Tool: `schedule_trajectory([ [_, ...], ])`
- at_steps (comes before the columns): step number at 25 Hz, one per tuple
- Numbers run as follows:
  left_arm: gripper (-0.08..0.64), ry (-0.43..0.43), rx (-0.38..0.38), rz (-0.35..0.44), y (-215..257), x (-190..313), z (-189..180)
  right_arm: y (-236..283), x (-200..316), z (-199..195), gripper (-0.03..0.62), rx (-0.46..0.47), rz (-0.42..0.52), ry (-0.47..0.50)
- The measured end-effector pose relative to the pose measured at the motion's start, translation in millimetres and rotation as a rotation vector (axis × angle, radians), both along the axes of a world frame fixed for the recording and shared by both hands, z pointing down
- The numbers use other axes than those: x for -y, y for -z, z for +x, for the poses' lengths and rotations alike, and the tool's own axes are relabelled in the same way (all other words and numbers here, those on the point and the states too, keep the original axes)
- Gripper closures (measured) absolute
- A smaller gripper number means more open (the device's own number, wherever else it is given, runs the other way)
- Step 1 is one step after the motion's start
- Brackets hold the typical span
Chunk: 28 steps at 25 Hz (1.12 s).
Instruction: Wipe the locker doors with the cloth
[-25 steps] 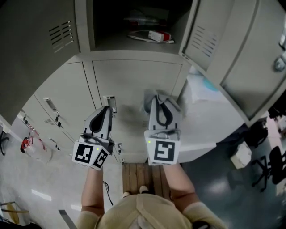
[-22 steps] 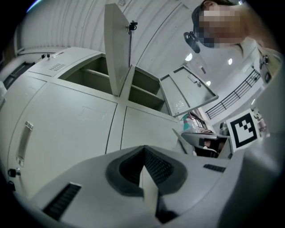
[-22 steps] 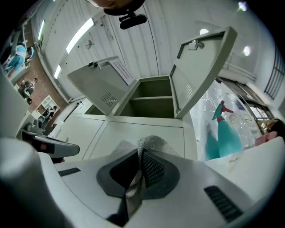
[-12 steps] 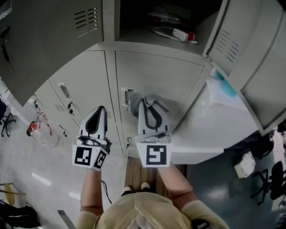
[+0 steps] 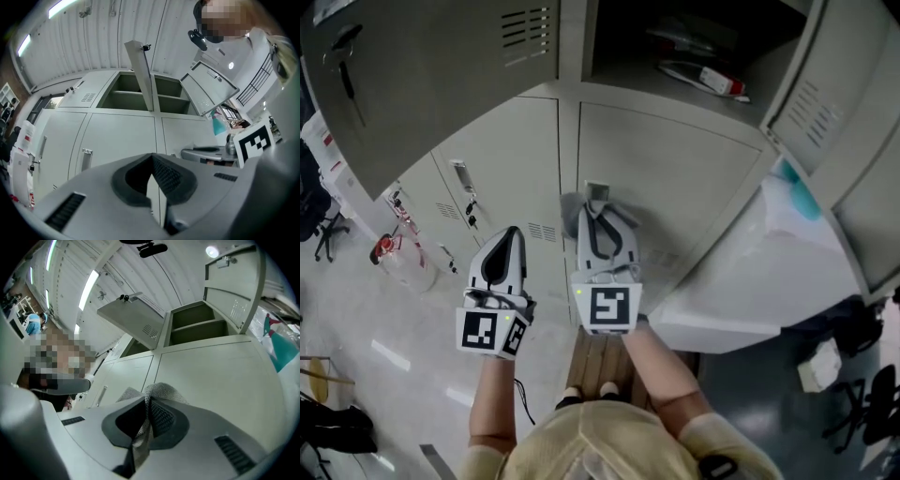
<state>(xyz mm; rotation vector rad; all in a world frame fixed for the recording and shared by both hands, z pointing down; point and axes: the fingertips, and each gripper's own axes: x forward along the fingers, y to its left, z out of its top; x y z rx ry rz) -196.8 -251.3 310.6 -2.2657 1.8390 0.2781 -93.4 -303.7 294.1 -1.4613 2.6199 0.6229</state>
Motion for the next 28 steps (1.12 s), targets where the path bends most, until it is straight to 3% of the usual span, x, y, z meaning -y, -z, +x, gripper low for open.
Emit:
schedule_trajectory([
  [6, 0.559, 0.009, -0.001, -0.016, -5, 1, -2, -15, 20, -12, 0.588, -0.128, 0.031, -0.025],
  [11, 0.559, -0.01, -0.008, -0.023, -7, 8, 6, -11, 25, 3, 0.588, -0.14, 0.039, -0.063],
  [28, 0.558, -0.213, 0.0, -0.031, -10, 45, 88, -9, 31, 118, 0.588, -0.126, 0.031, -0.308],
])
